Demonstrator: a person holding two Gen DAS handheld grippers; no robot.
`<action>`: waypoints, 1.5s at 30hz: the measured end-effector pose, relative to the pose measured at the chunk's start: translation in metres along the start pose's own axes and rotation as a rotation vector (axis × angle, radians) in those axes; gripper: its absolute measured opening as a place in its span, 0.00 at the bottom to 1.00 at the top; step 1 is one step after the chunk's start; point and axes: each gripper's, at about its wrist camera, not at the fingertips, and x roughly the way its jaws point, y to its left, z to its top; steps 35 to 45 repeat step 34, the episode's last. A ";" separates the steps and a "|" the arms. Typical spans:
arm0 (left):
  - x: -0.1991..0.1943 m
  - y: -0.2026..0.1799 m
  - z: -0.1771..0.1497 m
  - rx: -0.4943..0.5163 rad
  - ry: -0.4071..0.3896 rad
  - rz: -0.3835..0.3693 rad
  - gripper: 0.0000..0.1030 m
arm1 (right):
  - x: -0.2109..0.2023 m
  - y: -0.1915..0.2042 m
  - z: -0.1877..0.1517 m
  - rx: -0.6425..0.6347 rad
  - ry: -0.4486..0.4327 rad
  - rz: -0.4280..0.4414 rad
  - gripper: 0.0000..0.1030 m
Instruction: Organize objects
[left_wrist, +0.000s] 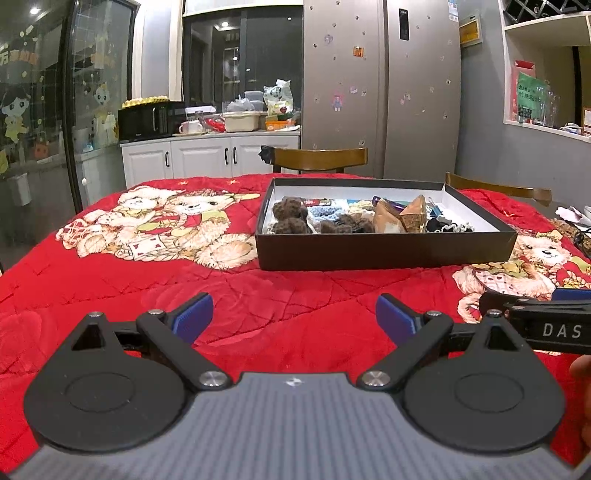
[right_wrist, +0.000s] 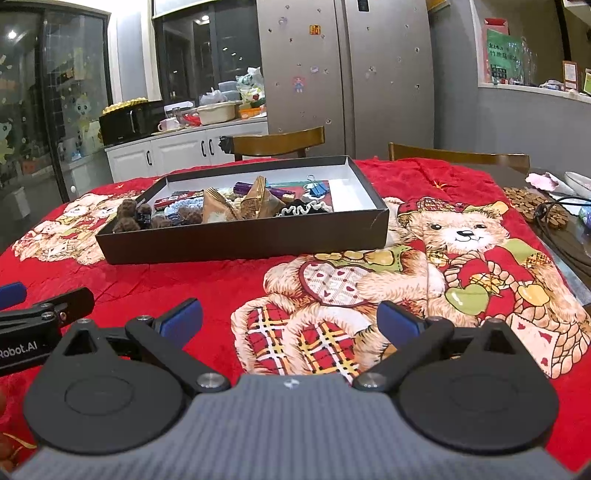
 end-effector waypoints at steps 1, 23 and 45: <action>-0.001 0.000 0.000 0.001 -0.006 0.003 0.94 | 0.001 0.000 0.000 -0.003 0.000 -0.001 1.00; -0.001 0.000 0.000 -0.003 0.005 0.012 0.94 | 0.002 0.001 0.001 -0.012 0.009 -0.005 1.00; 0.002 0.001 0.000 -0.003 0.017 0.010 0.94 | 0.003 0.001 0.000 -0.013 0.013 -0.006 1.00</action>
